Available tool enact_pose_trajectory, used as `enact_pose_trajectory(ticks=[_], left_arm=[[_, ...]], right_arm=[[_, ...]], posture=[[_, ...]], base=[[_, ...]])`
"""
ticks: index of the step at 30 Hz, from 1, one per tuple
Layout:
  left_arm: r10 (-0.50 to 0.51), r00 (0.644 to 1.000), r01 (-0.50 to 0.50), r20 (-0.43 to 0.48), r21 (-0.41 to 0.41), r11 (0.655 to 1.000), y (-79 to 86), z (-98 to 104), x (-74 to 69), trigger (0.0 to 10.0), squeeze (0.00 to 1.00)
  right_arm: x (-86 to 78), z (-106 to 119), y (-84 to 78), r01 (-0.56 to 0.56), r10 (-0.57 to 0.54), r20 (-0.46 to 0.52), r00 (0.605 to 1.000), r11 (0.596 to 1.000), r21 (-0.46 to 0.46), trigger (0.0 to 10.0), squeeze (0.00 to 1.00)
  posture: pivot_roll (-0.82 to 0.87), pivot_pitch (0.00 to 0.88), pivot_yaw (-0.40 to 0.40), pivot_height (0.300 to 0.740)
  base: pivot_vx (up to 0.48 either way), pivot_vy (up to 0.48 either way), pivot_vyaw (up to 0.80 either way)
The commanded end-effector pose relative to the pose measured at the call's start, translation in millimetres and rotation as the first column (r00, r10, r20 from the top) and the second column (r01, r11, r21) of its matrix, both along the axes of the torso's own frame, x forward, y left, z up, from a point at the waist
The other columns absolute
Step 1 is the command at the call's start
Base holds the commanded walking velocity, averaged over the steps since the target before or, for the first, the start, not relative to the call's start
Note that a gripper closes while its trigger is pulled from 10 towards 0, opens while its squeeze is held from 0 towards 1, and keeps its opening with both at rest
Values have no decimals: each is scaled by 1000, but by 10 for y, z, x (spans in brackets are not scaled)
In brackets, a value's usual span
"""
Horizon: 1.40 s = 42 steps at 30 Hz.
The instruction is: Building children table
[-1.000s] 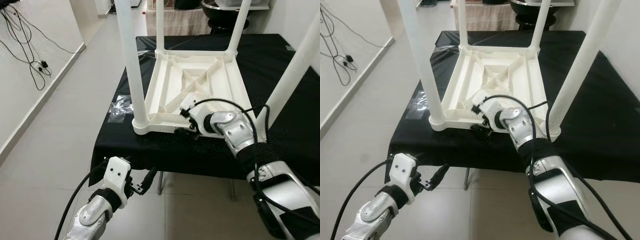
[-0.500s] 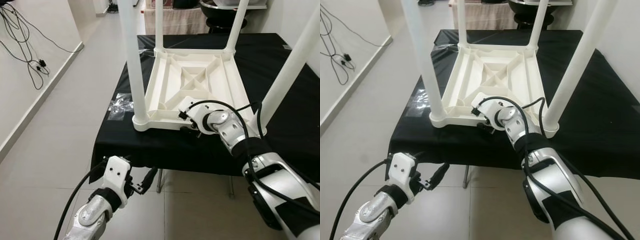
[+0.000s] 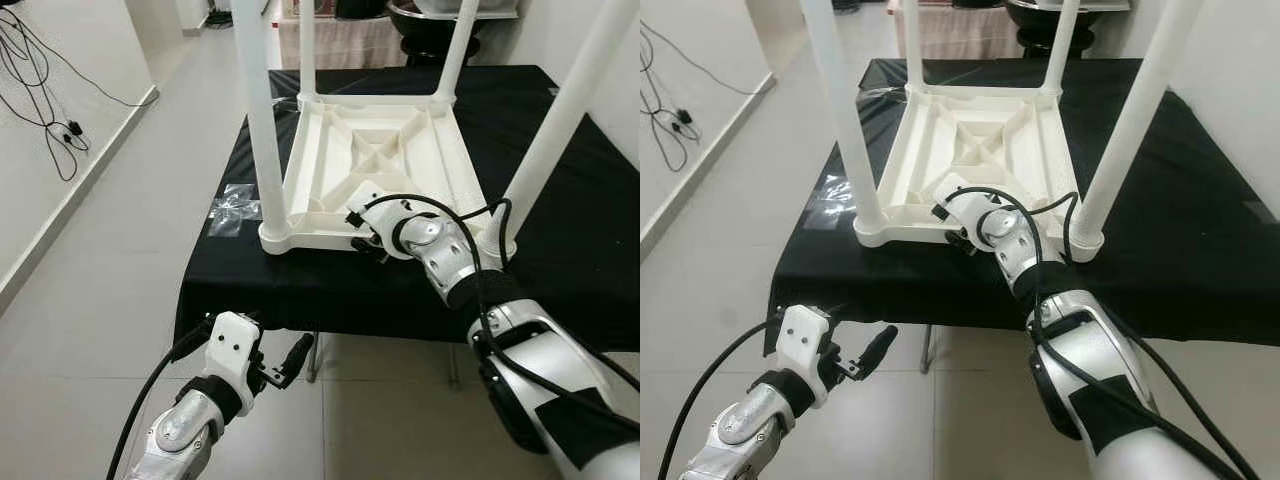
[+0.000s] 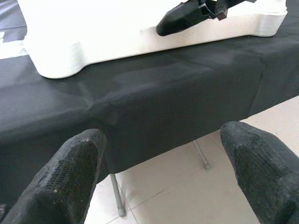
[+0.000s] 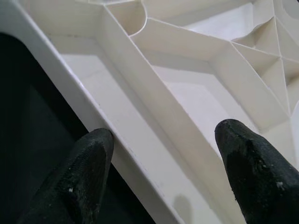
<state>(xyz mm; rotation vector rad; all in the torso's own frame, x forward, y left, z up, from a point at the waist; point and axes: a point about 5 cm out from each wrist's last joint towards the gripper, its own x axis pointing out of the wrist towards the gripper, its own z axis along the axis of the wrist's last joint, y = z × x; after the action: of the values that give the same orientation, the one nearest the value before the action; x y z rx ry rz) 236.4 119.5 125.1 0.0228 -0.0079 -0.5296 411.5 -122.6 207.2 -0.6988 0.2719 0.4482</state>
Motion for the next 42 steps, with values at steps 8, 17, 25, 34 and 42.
enact_pose_trajectory(ticks=[8,17,25,34,42], left_arm=[[11,1000,-11,0,-10,1000,-2,8,12,10000,0],[66,996,-66,53,11,998,69,73,110,10000,0],[126,988,-129,86,32,991,137,95,140,10000,0],[182,980,-185,82,37,982,194,80,140,10000,0],[180,979,-186,98,65,980,205,82,220,10000,0]], right_arm=[[-149,307,96,-135,77,165,983,915,381,10000,0],[-601,56,64,-215,79,245,966,771,600,10000,0],[-973,-413,-23,-127,33,144,989,687,715,10000,0],[-1199,-610,-49,-84,7,114,994,721,688,10000,0],[-1148,-424,-82,-109,-20,173,985,702,704,10000,0]], posture=[[-75,169,-3,740],[-88,165,11,740],[-83,155,21,740],[-86,147,39,740],[-71,125,57,740]], base=[[0,0,0],[0,0,0],[0,0,0],[0,0,0],[0,0,0]])
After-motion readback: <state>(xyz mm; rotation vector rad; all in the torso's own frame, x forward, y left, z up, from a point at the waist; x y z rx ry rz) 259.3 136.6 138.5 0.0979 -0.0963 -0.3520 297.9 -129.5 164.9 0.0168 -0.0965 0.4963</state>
